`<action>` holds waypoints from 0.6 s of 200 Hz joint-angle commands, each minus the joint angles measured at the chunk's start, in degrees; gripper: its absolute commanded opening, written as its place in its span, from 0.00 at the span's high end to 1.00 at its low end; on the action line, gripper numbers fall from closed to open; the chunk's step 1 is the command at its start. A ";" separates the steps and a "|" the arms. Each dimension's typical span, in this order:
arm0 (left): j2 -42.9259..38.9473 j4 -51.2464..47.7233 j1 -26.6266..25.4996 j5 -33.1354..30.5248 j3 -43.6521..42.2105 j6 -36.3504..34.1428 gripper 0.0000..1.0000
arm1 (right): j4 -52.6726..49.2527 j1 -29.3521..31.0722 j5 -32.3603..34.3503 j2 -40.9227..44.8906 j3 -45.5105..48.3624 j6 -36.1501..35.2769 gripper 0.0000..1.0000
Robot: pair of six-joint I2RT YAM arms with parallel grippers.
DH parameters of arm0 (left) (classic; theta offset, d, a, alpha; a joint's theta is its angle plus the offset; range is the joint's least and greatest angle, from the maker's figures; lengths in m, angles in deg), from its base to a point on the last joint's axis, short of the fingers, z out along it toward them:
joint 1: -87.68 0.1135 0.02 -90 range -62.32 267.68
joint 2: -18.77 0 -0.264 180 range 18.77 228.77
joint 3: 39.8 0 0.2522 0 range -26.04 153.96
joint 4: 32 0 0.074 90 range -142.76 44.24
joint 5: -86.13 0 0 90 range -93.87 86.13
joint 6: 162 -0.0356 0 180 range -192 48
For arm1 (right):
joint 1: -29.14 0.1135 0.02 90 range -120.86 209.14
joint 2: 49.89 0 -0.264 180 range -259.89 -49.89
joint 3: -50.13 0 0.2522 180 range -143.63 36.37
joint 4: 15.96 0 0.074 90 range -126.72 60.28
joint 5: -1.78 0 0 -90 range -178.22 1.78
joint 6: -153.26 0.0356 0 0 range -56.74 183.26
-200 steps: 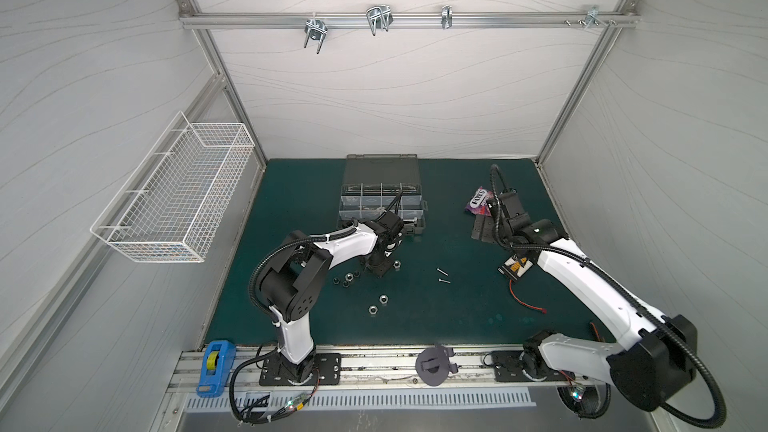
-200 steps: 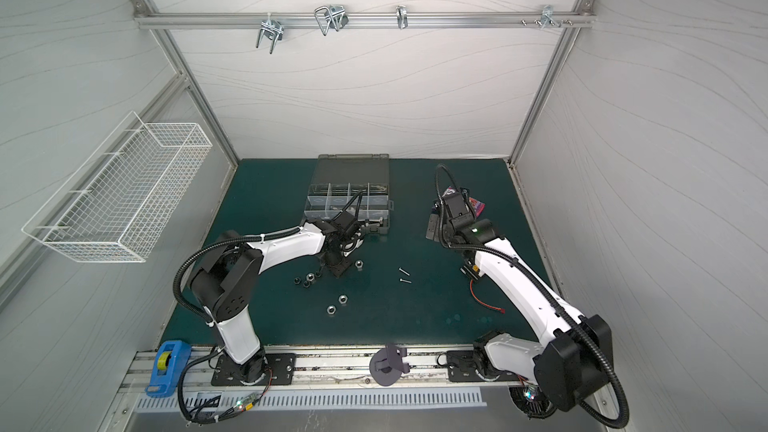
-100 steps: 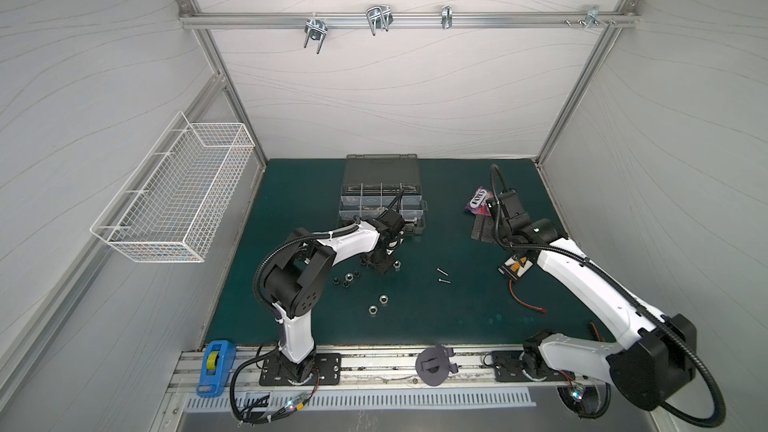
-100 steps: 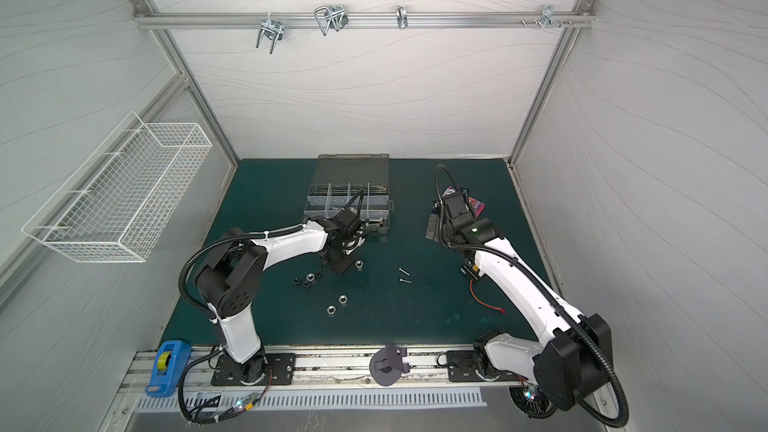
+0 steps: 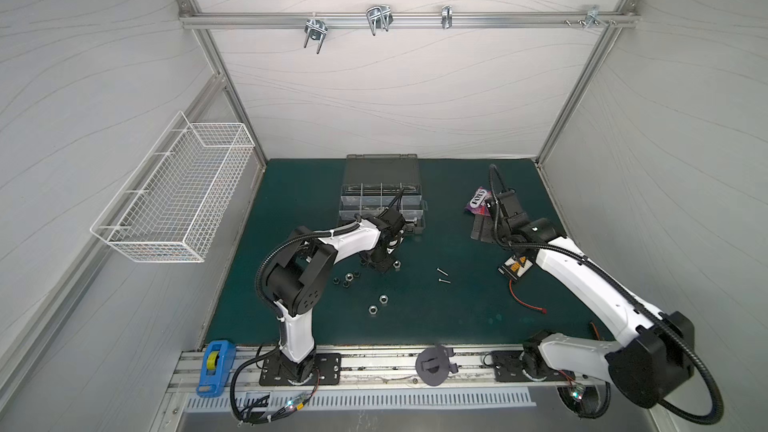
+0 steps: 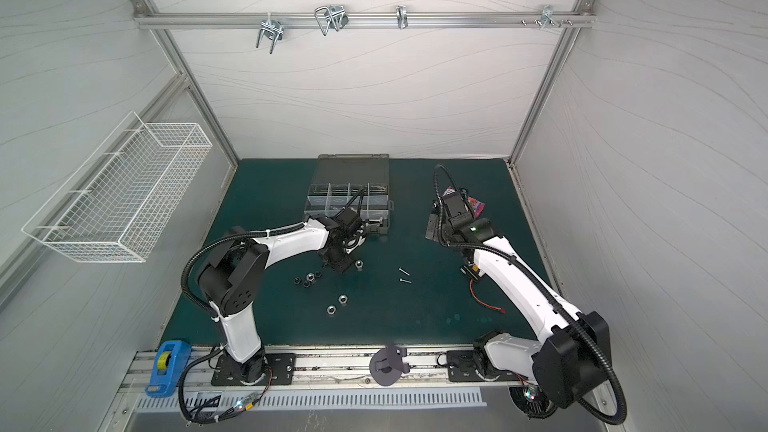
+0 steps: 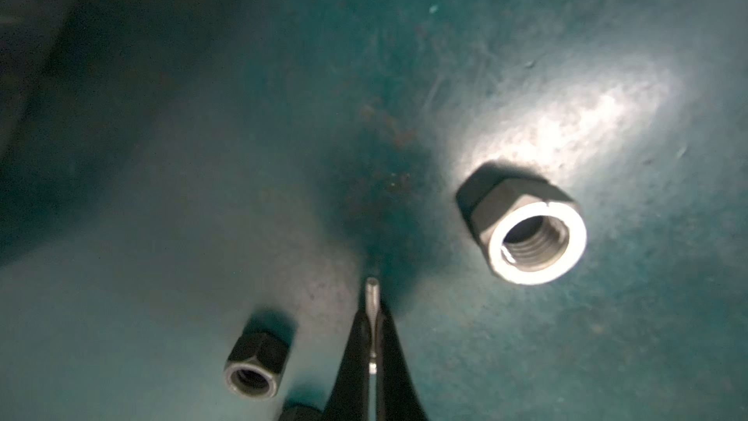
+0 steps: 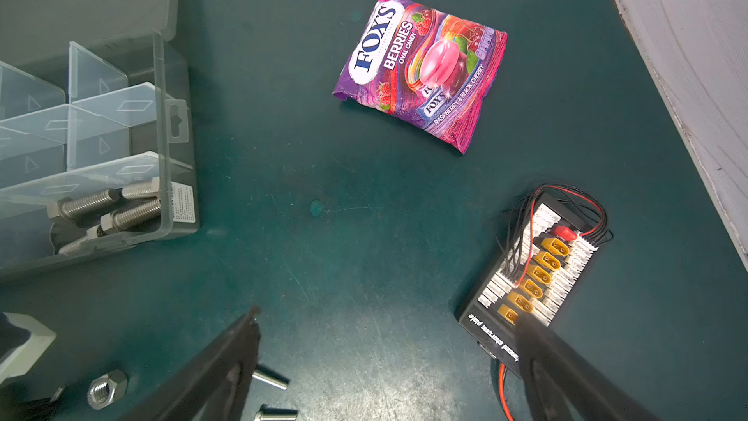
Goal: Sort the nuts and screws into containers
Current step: 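Lift the small screw with the left gripper over the organizer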
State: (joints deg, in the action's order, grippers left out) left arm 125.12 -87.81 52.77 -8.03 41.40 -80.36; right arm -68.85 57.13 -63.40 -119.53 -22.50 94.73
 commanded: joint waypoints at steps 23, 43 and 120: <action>-1.76 -0.11 0.29 2.31 1.07 0.69 1.00 | -1.61 -0.39 0.36 0.17 -1.07 -0.20 0.01; -4.73 0.65 0.29 2.67 1.10 1.40 1.00 | -1.51 -0.39 0.49 0.41 -0.98 -0.26 0.01; -12.23 3.61 1.44 0.81 2.94 7.35 1.00 | -1.57 -0.38 0.58 1.18 -0.65 -0.22 0.01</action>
State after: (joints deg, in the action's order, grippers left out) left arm 114.65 -86.01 53.20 -6.48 41.64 -75.62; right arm -68.85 57.13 -63.40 -119.49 -22.50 94.73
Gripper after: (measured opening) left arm 0.048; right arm 0.990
